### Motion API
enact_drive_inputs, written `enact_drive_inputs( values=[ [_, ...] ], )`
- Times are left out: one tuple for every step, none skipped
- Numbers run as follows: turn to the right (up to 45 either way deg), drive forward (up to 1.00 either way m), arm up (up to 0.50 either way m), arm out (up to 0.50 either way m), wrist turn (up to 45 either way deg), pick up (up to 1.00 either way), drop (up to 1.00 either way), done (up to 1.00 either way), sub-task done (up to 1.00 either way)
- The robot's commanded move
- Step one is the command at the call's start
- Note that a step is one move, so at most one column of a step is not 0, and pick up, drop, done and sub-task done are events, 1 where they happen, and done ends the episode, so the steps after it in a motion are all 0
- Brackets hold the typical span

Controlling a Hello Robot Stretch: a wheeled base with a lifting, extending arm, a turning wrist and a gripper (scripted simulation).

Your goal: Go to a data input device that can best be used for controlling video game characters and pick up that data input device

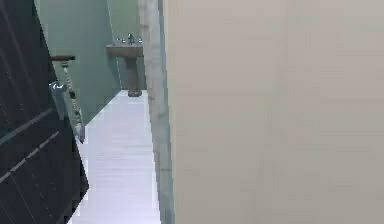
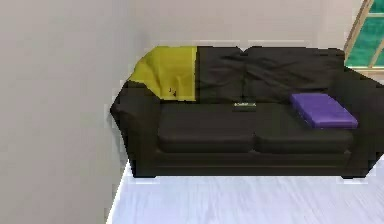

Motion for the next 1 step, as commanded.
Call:
enact_drive_inputs(
  values=[
    [-45.0,0.00,0.00,0.00,0.0,0.00,0.00,0.00,0.00]
  ],
)
